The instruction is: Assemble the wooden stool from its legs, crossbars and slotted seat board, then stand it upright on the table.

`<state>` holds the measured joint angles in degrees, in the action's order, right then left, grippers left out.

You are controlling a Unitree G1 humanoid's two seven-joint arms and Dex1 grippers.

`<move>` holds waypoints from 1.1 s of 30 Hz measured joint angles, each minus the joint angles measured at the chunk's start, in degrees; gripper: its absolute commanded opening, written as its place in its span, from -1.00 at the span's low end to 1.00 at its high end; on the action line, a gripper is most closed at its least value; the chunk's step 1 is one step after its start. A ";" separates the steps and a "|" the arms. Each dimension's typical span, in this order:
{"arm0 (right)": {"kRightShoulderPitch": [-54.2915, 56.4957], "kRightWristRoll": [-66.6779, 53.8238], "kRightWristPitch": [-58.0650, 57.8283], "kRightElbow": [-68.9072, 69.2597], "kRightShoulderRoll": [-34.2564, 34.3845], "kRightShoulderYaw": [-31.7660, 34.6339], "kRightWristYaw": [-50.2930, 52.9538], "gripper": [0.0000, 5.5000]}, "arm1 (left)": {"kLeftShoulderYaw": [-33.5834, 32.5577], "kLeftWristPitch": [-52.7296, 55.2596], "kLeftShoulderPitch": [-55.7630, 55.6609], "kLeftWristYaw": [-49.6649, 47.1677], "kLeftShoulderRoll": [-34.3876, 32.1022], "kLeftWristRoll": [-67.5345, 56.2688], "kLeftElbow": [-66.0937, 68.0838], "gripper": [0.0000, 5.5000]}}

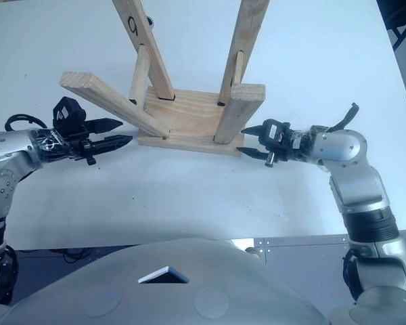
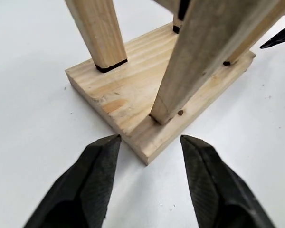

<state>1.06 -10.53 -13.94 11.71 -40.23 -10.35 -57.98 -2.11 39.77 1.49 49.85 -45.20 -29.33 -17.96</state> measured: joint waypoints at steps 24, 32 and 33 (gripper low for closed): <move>18.11 -17.96 -35.76 -11.68 2.83 -0.30 -13.69 -0.58 | -4.13 21.06 -6.26 -4.84 8.50 -14.82 -2.80 -0.42; 26.32 -26.01 -49.90 -20.95 5.74 5.89 -12.68 -0.45 | -14.14 37.57 -15.34 -18.44 13.76 -26.24 -0.68 -0.34; 26.73 -26.00 -49.75 -21.61 6.03 6.01 -12.03 -0.41 | -14.25 37.68 -16.11 -19.49 14.31 -25.96 0.29 -0.29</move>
<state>27.79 -36.54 -63.70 -9.89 -34.20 -4.35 -70.01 -16.36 77.45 -14.62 30.36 -30.89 -55.30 -17.67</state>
